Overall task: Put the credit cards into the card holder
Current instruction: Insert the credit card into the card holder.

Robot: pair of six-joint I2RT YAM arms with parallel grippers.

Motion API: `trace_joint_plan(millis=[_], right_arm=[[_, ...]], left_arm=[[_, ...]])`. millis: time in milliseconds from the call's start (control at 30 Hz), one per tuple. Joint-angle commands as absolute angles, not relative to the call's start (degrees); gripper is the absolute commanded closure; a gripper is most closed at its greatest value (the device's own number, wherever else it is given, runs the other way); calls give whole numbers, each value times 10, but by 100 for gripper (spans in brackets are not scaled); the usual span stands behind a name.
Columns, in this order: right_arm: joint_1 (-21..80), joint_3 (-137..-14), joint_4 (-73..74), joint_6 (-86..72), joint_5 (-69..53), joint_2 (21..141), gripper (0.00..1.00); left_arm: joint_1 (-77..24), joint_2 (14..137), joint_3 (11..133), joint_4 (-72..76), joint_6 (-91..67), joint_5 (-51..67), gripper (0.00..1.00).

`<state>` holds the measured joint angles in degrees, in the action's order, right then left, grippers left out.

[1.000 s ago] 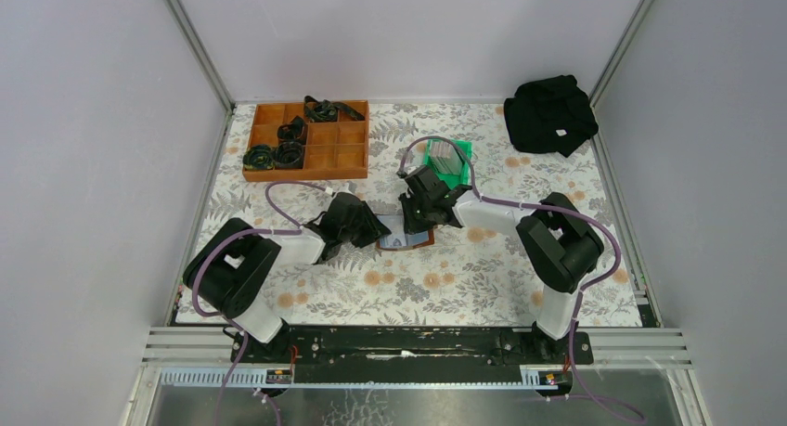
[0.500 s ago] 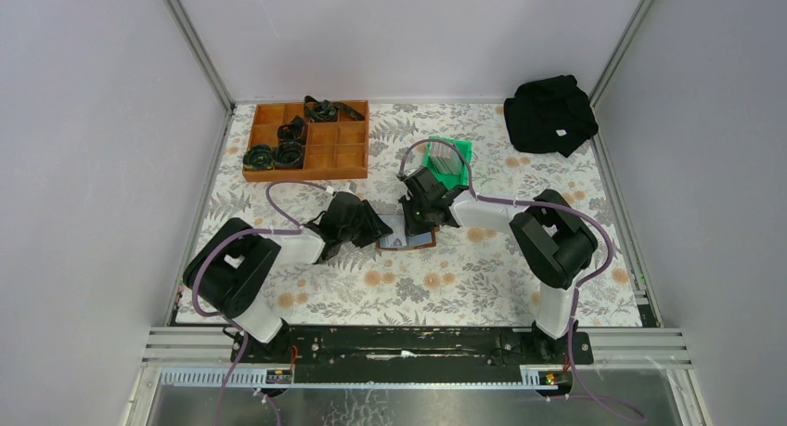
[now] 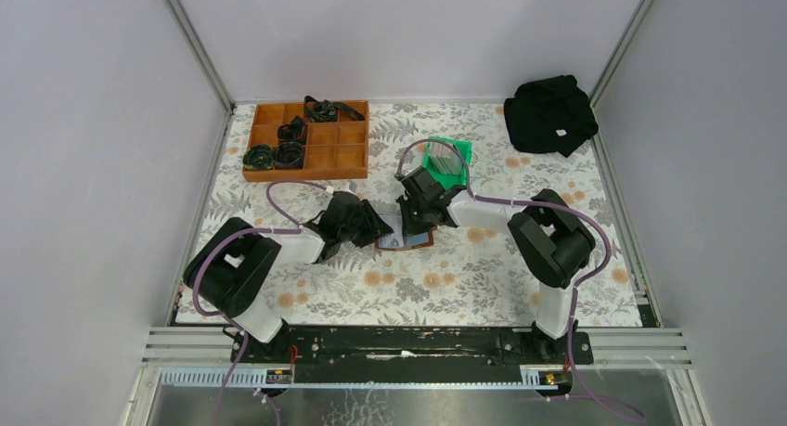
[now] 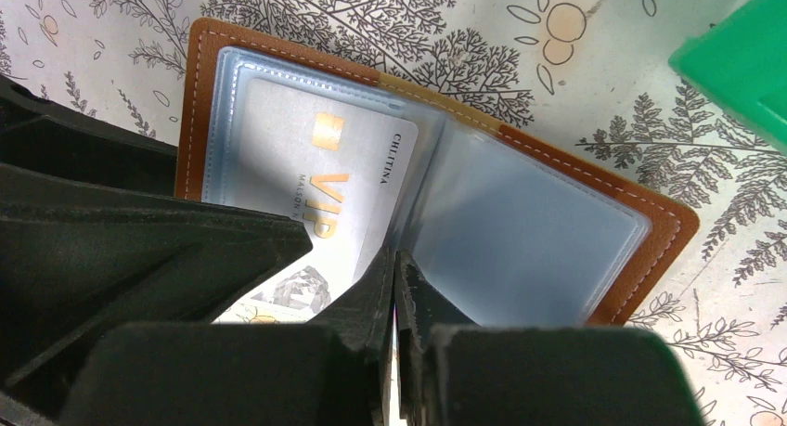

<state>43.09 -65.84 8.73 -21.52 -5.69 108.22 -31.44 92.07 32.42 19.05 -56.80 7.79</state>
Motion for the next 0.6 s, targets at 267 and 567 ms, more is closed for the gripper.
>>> trace_joint_plan(millis=[267, 567], right_arm=[[440, -675, 106, -213, -25, 1071, 97], [440, -670, 110, -203, 5, 1037, 96]], left_arm=[[-313, 957, 303, 90, -540, 65, 54], [-314, 943, 304, 72, -541, 52, 55]])
